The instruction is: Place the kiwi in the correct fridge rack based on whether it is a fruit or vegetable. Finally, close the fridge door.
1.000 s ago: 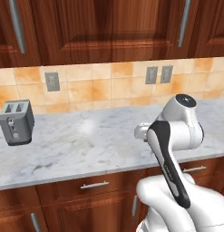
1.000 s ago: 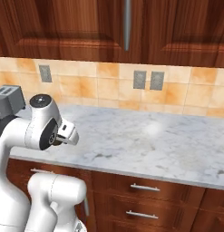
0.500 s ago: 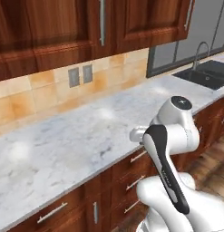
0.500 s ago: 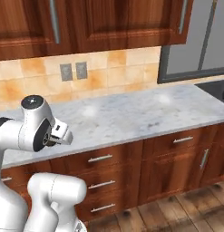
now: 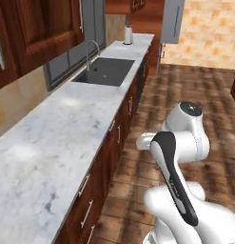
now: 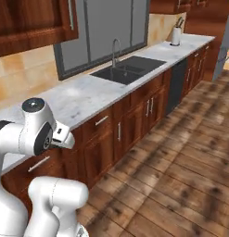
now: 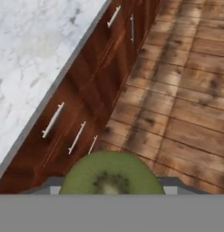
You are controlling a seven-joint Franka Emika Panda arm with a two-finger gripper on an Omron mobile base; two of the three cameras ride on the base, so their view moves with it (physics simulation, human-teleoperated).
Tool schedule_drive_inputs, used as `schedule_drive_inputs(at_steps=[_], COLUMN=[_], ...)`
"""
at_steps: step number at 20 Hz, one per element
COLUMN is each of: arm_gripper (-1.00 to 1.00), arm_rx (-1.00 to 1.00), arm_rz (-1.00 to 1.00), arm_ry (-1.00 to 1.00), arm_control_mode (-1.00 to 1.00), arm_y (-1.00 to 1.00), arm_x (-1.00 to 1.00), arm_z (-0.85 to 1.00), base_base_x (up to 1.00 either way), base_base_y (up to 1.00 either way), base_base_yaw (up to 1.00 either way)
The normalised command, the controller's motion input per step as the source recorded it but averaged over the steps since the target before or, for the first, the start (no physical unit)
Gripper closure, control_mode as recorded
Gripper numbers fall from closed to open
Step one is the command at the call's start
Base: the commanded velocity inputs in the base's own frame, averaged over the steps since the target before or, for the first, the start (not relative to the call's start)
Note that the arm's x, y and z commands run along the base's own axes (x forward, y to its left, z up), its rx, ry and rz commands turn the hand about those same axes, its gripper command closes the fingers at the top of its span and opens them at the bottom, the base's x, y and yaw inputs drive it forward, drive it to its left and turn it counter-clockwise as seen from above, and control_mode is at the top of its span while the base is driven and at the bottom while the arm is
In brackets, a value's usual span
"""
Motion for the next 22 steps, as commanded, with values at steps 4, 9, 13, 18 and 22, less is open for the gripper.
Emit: schedule_drive_inputs(at_steps=[4,9,13,18,22], arm_gripper=[1.00,1.00,1.00,1.00,1.00], arm_rx=[0.00,0.00,0.00,0.00,0.00], arm_rz=[0.00,0.00,0.00,0.00,0.00], arm_ry=[0.00,0.00,0.00,0.00,0.00], arm_control_mode=[1.00,1.00,1.00,1.00,1.00], arm_y=[0.00,0.00,0.00,0.00,0.00], arm_x=[0.00,0.00,0.00,0.00,0.00], arm_z=[0.00,0.00,0.00,0.00,0.00], base_base_x=[0.17,0.77,1.00,1.00,1.00], base_base_y=[-0.38,-0.99,-1.00,-0.88,-0.51], base_base_yaw=[-0.75,-0.34,-0.10,-0.08,0.00])
